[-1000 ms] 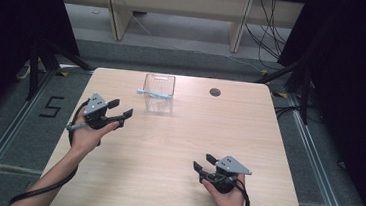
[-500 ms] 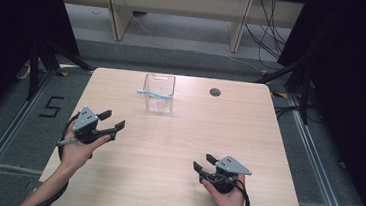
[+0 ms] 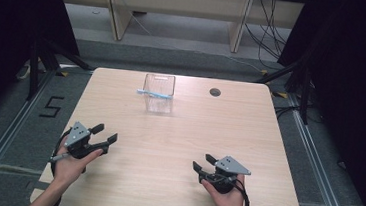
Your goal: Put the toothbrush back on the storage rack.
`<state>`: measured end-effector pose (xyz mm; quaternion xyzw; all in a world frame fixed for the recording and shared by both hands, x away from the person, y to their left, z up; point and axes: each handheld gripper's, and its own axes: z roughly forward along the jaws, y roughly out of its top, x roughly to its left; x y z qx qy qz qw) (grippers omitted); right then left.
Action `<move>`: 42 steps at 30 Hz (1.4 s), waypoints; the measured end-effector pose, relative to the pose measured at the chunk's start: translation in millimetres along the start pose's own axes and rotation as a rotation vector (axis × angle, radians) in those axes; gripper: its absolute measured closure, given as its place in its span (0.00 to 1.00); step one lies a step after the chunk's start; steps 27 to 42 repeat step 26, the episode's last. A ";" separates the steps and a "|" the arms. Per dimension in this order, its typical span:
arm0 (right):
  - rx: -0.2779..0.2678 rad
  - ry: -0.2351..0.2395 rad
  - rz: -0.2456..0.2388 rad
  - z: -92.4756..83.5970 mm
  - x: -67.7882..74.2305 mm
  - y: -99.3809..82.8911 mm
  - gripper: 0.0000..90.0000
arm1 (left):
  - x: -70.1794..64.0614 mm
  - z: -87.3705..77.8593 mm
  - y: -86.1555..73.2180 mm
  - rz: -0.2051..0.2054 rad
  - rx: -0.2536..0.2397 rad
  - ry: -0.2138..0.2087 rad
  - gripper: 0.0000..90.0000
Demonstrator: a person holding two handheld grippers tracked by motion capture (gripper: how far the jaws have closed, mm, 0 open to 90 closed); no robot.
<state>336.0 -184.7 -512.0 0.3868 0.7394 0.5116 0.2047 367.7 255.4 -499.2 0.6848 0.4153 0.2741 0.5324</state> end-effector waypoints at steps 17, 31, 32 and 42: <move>0.016 -0.003 0.000 -1.1 0.4 -0.1 0.47 | 3.9 -4.2 -26.0 -0.034 -0.022 0.024 0.36; 0.021 0.014 0.020 -0.4 0.4 -0.6 0.47 | 1.1 -4.8 -26.5 -0.002 -0.032 0.037 0.35; 0.021 0.014 0.020 -0.4 0.4 -0.6 0.47 | 1.1 -4.8 -26.5 -0.002 -0.032 0.037 0.35; 0.021 0.014 0.020 -0.4 0.4 -0.6 0.47 | 1.1 -4.8 -26.5 -0.002 -0.032 0.037 0.35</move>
